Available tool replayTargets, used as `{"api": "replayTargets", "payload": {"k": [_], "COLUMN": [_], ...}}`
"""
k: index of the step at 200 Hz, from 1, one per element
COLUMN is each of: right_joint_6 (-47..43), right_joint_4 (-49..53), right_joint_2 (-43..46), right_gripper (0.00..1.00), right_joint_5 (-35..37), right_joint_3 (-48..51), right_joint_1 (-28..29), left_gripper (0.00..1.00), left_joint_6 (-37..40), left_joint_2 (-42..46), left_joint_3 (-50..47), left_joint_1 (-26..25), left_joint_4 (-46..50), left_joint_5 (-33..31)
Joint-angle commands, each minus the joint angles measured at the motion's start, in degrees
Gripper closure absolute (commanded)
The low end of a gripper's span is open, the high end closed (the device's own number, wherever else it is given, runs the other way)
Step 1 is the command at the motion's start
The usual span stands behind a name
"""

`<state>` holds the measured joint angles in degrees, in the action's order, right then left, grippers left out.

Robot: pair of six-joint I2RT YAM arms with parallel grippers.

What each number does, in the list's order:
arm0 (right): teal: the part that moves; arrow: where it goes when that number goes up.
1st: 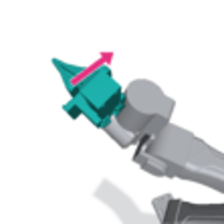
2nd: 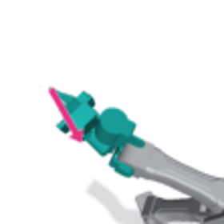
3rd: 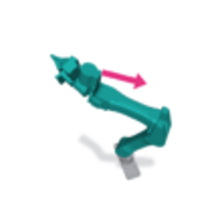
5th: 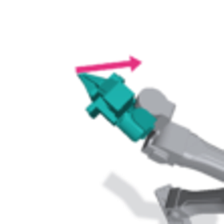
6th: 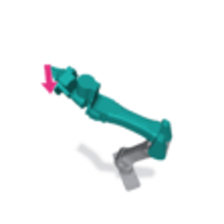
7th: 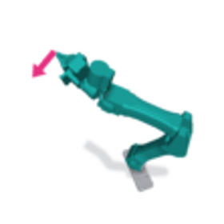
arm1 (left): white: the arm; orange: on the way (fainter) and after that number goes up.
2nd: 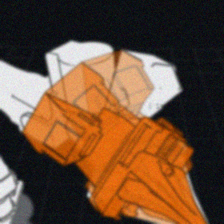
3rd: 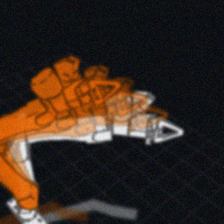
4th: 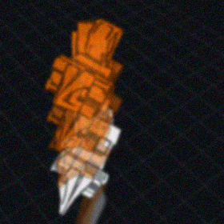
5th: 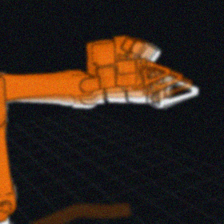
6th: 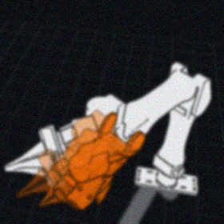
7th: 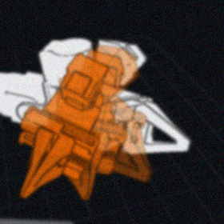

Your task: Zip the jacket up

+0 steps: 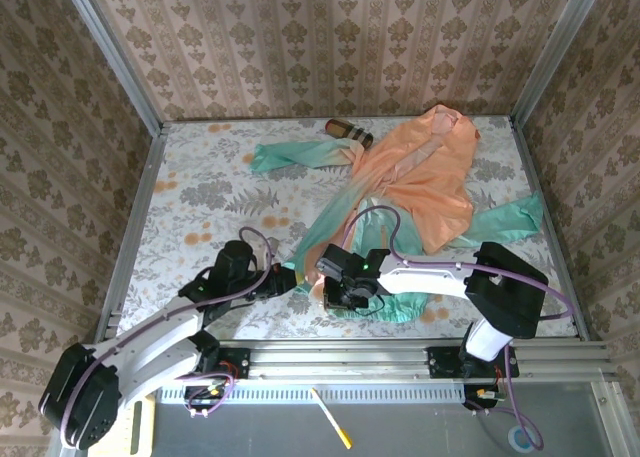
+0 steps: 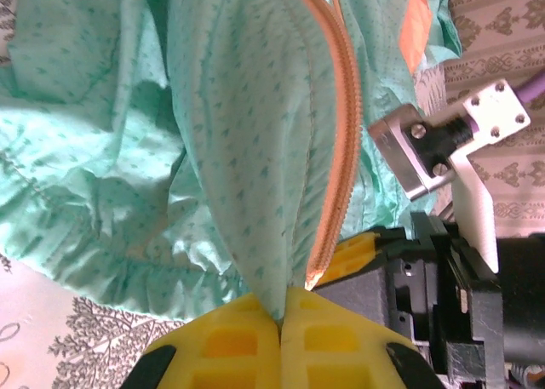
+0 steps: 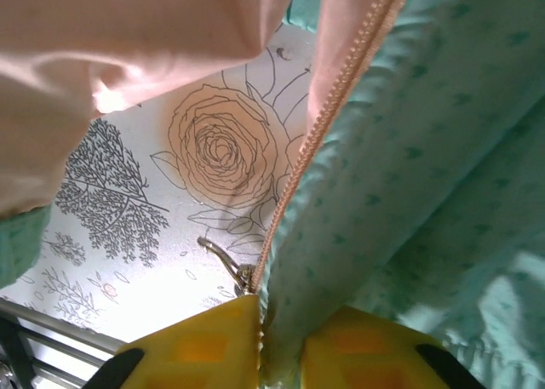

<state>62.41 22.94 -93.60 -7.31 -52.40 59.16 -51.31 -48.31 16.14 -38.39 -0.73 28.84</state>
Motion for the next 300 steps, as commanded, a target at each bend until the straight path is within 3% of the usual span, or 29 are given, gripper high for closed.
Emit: {"api": "replayTargets", "payload": {"k": [1,17,69,127,148,207,252,300], "right_joint_6": [-4.47,-7.76,-22.3,-33.65,-35.07,-42.21,-48.33,-53.39], "right_joint_4": [0.64,-0.09,-4.52,-11.61,-10.02,-19.3,-19.35,-17.28], "right_joint_2": [2.57,5.87,24.05,42.06,43.39,43.96,41.75,38.26], "right_gripper": [0.92,1.0,1.0,1.0,1.0,1.0,1.0,1.0], "right_joint_5": [2.87,5.11,15.48,14.22,9.86,1.54,-3.01,-5.54], "right_joint_3": [1.33,3.37,11.98,20.06,20.3,25.95,22.2,18.23], "right_joint_1": [0.34,0.35,0.09,-4.81,-7.22,-8.92,-9.8,-9.85], "left_gripper": [1.0,1.0,1.0,1.0,1.0,1.0,1.0,1.0], "left_joint_6": [1.09,0.19,-1.07,0.41,0.11,-0.14,0.41,0.65], "left_joint_2": [2.56,2.81,-0.93,-8.48,-8.59,-7.65,-10.92,-15.48], "left_joint_3": [2.02,3.1,9.83,18.25,18.25,16.19,16.79,18.66], "left_joint_1": [-2.44,-5.33,-14.61,-18.77,-19.22,-19.38,-19.23,-18.63], "left_joint_4": [5.18,5.74,4.27,4.07,3.63,-1.11,-3.27,-4.54], "left_joint_5": [-3.18,-5.82,-14.37,-19.0,-20.2,-22.68,-23.66,-20.59]}}
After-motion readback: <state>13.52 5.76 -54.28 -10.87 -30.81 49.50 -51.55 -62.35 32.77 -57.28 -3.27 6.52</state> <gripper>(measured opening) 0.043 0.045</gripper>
